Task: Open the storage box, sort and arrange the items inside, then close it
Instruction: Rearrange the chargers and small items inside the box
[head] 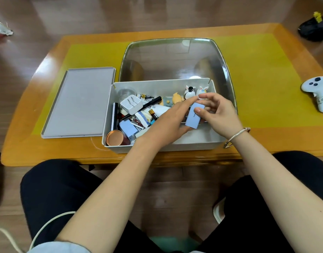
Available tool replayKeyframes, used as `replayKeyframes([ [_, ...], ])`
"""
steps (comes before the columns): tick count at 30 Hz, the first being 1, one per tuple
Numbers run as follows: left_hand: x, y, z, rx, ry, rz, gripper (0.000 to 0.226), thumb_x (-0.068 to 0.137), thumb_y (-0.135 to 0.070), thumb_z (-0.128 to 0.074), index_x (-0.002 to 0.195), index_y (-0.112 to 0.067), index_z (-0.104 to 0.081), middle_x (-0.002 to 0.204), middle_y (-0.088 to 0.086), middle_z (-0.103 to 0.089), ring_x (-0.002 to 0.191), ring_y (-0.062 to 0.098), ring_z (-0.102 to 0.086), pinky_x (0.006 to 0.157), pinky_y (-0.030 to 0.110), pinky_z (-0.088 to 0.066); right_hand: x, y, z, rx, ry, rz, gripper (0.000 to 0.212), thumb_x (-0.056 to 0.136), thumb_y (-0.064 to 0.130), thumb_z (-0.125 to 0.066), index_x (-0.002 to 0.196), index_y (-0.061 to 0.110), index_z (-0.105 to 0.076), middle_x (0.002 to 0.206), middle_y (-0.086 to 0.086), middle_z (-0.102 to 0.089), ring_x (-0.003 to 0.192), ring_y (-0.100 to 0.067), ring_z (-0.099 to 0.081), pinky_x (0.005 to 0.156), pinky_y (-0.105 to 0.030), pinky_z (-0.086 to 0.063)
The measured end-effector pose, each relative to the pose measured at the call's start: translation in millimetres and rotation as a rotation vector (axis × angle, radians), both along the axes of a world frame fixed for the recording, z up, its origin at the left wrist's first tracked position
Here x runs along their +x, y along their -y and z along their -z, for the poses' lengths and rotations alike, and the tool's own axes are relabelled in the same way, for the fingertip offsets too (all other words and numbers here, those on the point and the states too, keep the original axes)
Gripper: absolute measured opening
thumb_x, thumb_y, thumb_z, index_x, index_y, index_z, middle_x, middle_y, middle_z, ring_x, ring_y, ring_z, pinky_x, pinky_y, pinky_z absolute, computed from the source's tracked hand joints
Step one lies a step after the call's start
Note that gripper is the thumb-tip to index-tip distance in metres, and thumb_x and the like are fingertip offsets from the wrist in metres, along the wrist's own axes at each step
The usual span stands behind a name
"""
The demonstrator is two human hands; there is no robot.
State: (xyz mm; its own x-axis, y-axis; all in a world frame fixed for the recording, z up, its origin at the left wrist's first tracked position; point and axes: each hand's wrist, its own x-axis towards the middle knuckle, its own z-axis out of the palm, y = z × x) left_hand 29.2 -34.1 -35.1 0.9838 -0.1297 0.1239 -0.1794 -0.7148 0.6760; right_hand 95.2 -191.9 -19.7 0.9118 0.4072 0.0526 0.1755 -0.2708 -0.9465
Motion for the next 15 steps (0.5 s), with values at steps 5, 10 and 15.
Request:
replayKeyframes([
  [5,7,-6,-3,0.023,0.010,0.064,0.067,0.077,-0.026,-0.075,0.133,-0.033,-0.040,0.099,-0.019,-0.046,0.084,-0.002,-0.048,0.070,0.016,-0.040,6,7,-2,-0.007,-0.031,-0.071,0.048,0.085,0.005,-0.065,0.130,0.008,-0.048,0.107,-0.004,-0.066,0.095,-0.007,-0.065,0.076,-0.024,-0.056],
  [10,14,-7,2,0.225,-0.168,0.061,0.064,0.071,-0.036,-0.078,0.126,-0.025,-0.047,0.080,-0.017,-0.050,0.078,0.006,-0.052,0.062,0.027,-0.041,15,24,-1,-0.281,0.375,0.148,0.028,0.091,0.016,-0.056,0.118,0.014,-0.059,0.120,-0.003,-0.060,0.115,-0.021,-0.051,0.096,-0.025,-0.036],
  [15,28,11,8,0.320,-0.303,0.141,0.052,0.074,-0.033,-0.076,0.116,-0.014,-0.052,0.088,-0.005,-0.053,0.086,0.017,-0.052,0.062,0.028,-0.040,21,36,14,-0.559,0.138,0.180,0.053,0.093,0.023,-0.055,0.140,0.009,-0.036,0.138,-0.012,-0.046,0.122,-0.027,-0.047,0.102,-0.034,-0.036],
])
